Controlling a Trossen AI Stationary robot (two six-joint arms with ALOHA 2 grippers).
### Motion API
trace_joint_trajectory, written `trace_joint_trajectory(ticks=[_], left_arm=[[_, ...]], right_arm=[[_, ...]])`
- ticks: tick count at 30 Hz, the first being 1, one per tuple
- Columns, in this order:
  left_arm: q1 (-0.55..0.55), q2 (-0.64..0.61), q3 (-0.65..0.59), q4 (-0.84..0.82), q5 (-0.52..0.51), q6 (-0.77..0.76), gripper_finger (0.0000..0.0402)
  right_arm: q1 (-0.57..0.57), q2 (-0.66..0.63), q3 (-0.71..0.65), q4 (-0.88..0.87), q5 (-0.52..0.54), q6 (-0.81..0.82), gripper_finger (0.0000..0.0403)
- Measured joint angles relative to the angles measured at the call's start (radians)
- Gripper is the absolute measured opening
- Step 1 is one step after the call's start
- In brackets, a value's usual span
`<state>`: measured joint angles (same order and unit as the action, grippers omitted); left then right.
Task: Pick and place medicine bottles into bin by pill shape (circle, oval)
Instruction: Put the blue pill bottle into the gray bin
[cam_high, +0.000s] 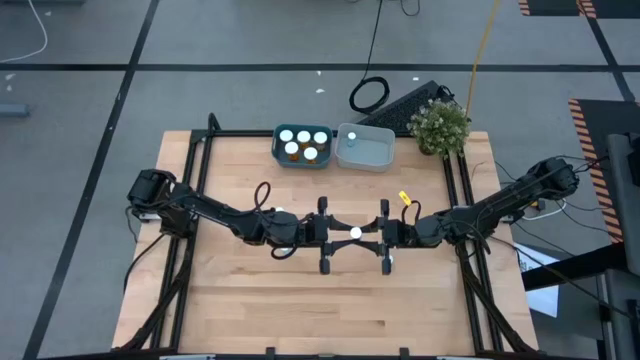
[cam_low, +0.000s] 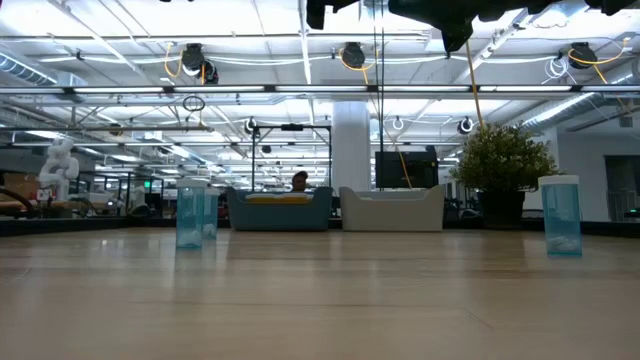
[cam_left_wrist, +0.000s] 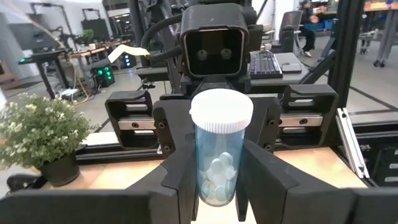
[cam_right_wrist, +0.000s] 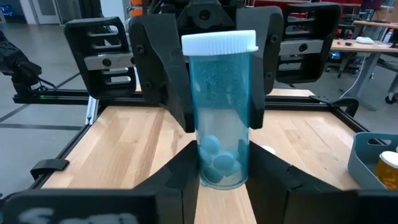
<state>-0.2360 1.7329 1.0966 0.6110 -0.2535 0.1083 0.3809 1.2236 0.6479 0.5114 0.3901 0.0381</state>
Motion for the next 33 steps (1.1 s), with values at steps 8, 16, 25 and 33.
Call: trace_joint_trajectory(ticks=[8, 16, 25, 33], left_arm=[[0.000, 0.000, 0.000, -0.042, -0.008, 0.021, 0.0197], [0.000, 0.000, 0.001, -0.039, -0.032, 0.020, 0.0260], [0.013, 0.007, 0.001, -0.012, 0.029, 0.004, 0.0215], [0.025, 0.025, 0.001, 0.021, 0.093, 0.008, 0.0158]], right_arm=[[0.000, -0.001, 0.000, 0.001, 0.000, 0.001, 0.0094], [0.000, -0.004, 0.000, 0.004, 0.000, 0.001, 0.0102], [0.000, -0.005, 0.000, 0.014, 0.000, 0.001, 0.0098], [0.000, -0.004, 0.000, 0.024, 0.000, -0.002, 0.0099]])
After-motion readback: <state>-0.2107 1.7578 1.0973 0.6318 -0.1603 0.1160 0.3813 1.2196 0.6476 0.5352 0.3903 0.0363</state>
